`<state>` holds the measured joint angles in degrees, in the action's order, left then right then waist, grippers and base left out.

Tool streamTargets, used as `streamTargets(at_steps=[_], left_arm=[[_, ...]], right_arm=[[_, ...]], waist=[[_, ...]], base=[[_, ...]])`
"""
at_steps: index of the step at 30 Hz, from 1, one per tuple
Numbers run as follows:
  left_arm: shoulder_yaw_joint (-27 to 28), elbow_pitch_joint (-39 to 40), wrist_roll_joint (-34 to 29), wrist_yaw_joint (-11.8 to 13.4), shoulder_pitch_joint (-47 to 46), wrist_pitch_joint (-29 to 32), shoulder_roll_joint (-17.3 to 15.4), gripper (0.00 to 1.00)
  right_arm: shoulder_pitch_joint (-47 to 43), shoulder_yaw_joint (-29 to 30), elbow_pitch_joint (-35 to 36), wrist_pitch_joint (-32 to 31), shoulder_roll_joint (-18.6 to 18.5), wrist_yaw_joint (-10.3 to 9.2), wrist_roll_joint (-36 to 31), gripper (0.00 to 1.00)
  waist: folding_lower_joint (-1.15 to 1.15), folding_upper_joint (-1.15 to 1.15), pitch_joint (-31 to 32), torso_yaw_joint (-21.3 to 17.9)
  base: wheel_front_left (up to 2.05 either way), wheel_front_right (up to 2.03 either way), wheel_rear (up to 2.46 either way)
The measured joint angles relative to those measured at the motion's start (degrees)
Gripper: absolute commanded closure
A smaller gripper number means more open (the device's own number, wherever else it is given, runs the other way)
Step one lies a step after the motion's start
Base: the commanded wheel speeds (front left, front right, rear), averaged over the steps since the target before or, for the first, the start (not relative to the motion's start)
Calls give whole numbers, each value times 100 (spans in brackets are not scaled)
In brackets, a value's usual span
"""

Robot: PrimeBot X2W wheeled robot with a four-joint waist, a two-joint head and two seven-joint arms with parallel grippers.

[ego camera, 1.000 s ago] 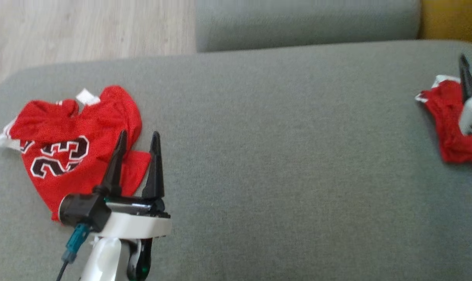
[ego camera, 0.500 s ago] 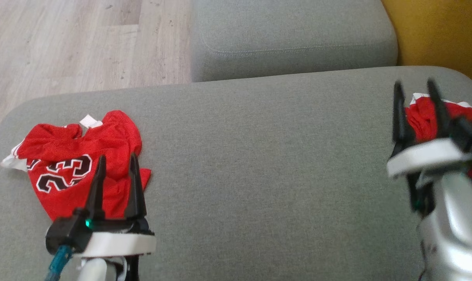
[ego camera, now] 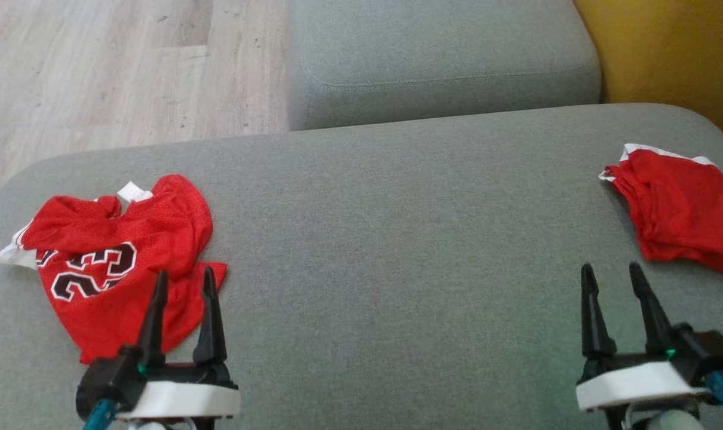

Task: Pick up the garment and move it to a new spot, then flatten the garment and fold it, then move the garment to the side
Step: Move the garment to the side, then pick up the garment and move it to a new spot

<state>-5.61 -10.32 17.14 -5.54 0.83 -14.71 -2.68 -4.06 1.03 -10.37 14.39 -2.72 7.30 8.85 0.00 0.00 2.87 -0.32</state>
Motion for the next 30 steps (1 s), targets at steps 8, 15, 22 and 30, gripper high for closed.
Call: streamTargets(at_steps=[8, 15, 22, 30], left_arm=[[-14, -136, -69, -35, 89, 0, 0, 0], [-64, -224, -69, -52, 85, 0, 0, 0], [-70, -223, -70, -51, 81, 0, 0, 0], [-24, -276, -226, -2, 75, 1, 0, 0]], right_arm=[[-44, -109, 142, 0, 7, 0, 57, 0], [-12, -116, 190, 0, 7, 0, 181, 0], [-14, -125, 212, 0, 7, 0, 191, 0], [-43, -427, 163, 0, 7, 0, 307, 0]], waist=[[1, 0, -50, -85], [1, 0, -40, -82], [1, 0, -41, -16], [1, 0, 21, 414]], base=[[0, 0, 0], [0, 0, 0], [0, 0, 0], [0, 0, 0]])
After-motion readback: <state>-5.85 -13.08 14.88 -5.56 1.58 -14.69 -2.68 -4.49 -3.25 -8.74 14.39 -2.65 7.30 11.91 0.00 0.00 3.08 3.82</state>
